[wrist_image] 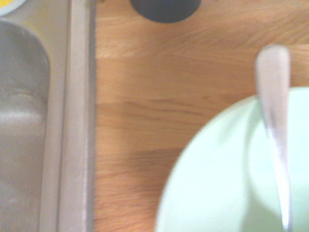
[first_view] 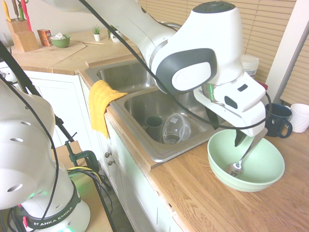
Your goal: Put the spoon into the sink
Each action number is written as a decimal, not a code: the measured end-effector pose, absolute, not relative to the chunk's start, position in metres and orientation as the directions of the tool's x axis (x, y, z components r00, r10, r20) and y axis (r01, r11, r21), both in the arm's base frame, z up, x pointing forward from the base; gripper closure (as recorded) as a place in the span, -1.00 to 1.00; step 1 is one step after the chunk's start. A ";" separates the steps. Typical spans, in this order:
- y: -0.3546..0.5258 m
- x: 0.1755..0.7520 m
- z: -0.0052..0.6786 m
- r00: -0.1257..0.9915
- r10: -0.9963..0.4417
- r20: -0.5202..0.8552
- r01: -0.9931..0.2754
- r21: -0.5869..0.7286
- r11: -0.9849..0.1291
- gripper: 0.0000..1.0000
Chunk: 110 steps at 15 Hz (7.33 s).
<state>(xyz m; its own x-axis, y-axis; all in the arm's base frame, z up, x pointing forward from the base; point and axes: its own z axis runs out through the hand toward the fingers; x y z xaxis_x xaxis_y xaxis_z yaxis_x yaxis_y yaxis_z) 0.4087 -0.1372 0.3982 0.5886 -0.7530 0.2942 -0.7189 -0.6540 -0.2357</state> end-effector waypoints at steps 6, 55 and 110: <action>-0.170 0.400 0.398 0.560 -0.769 0.308 -0.722 -0.274 -0.635 -1.00; -0.216 0.425 0.361 0.470 -0.822 0.323 -0.723 -0.394 -0.568 1.00; 0.173 0.488 0.242 0.887 -0.339 0.315 -0.408 0.187 -0.894 -1.00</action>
